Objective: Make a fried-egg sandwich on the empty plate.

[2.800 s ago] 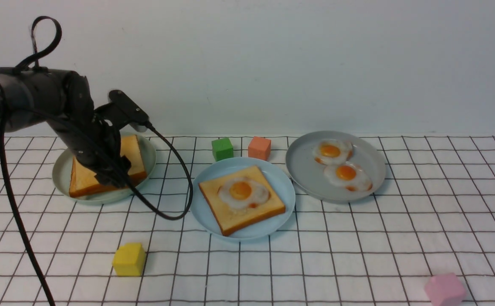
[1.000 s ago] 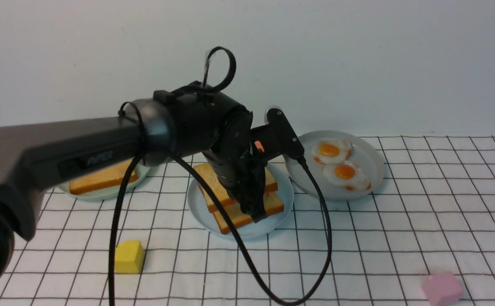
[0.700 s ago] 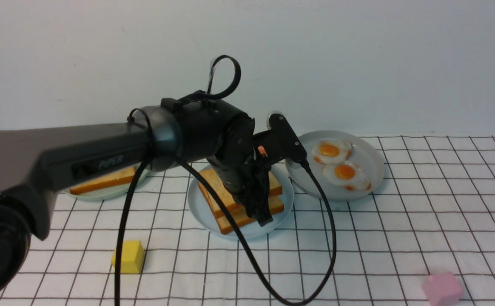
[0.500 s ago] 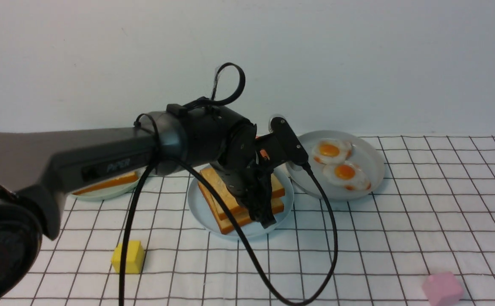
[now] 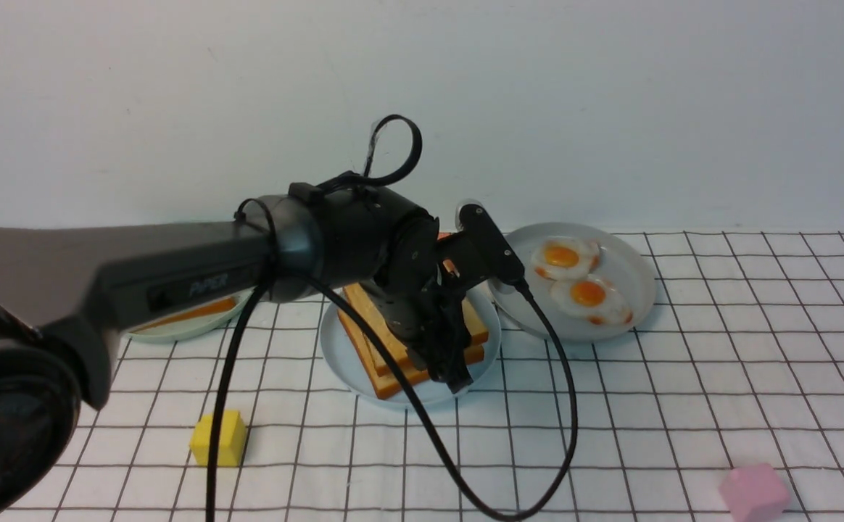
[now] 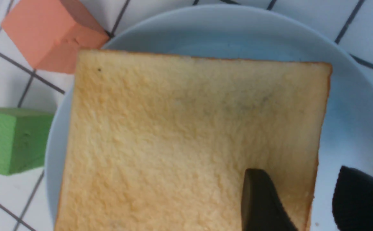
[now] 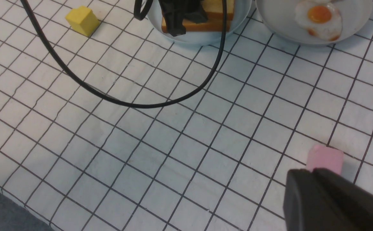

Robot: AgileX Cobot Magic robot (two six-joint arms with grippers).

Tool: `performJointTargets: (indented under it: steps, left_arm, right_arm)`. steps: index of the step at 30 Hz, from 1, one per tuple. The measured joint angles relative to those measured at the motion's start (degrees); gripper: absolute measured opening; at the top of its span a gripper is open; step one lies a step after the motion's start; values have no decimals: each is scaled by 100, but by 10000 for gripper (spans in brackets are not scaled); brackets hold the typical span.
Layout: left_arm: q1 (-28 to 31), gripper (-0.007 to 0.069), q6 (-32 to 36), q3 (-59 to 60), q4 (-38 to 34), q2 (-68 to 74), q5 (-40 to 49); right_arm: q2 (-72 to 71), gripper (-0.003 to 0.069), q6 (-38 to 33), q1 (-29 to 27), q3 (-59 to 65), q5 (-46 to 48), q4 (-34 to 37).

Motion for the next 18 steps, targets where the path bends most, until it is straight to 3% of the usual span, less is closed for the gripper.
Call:
performJointTargets:
  steps: [6,7,9,10,13,18]
  left_arm:
    - [-21,293,-702,11,-259,-632,599]
    - [-62,232,-1124,11,-303,-1059,831]
    - [-98,190,-1354,11,-329,-1380,980]
    - [-154,108,-1652,18,-421,-2075,1236]
    - [-183,-4,-1808,217,-649,-3040,1424]
    - [-183,-13,-1864,1437,-979,-4747,1269]
  right_arm:
    - [0,62,0,0,0,0,5]
    - [0,62,0,0,0,0,5]
    - [0,62,0,0,0,-5,5]
    - [0,62,0,0,0,-5,5]
    - [0,64,0,0,0,1,5]
    - [-40,66,30,0,0,16,5]
